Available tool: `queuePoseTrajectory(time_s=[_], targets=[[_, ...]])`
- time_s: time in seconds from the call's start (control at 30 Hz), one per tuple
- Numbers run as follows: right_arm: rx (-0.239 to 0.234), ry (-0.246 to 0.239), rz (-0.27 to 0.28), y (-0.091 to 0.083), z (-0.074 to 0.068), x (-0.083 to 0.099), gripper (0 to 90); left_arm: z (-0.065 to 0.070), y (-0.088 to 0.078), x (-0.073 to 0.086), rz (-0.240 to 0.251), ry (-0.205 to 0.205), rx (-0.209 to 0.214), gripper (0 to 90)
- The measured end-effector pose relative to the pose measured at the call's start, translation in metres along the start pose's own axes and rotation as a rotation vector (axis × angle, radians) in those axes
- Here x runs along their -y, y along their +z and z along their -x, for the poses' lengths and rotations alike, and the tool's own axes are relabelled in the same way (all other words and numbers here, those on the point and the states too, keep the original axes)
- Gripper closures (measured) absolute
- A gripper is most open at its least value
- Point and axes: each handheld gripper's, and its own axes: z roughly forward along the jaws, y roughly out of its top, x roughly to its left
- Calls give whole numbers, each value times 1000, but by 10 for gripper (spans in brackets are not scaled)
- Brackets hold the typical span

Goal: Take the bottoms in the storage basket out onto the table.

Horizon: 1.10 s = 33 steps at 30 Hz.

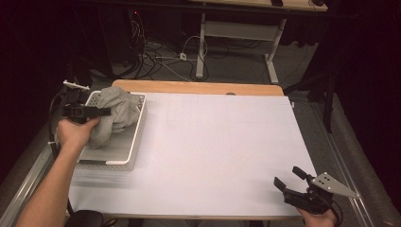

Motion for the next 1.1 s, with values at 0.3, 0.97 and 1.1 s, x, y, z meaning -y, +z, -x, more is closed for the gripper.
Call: queuePoseTrajectory(time_s=[0.3, 0.97, 1.1], targets=[[0, -2, -1, 0, 0, 0, 160, 5, -13, -2, 33, 17, 15, 679], [-2, -2, 2, 0, 0, 0, 160, 21, -34, -10, 64, 62, 64, 691], [-4, -5, -1, 0, 0, 0, 161, 26, -40, -12, 84, 75, 87, 691]])
